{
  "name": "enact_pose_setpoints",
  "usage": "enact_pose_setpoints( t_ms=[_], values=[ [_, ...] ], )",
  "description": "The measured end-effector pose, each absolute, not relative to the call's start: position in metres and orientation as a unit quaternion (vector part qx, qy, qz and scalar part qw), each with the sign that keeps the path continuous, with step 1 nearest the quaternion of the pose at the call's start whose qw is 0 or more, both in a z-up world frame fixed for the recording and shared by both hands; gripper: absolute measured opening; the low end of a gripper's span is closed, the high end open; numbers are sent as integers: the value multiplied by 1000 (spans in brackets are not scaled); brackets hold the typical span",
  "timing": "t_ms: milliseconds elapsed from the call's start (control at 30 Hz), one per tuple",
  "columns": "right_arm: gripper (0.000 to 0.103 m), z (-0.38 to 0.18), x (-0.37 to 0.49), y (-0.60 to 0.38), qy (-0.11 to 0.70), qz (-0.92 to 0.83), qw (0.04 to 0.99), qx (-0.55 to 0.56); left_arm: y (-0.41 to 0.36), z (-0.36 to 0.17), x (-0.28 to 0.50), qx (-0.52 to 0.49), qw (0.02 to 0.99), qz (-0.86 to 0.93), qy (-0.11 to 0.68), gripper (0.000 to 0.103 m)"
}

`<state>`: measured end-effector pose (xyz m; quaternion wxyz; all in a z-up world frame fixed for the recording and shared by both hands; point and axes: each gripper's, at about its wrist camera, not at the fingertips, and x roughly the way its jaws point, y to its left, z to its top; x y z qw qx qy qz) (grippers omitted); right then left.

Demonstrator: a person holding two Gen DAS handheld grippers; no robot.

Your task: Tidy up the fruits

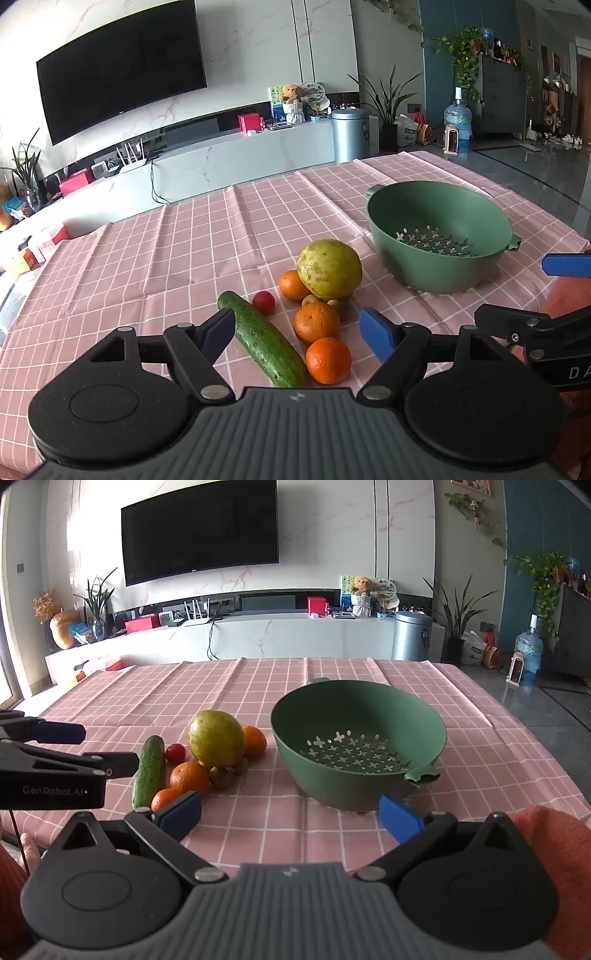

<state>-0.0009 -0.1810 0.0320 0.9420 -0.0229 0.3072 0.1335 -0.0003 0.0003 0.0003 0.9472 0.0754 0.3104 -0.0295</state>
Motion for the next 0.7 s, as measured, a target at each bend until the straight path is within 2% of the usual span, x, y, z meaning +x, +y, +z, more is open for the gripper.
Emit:
enact_pose_setpoints(
  t_ms=[700],
  values=[
    [99,34,0,-175,313,126,940,-39,0,-1,-1,70,947,-29,311,90]
  ],
)
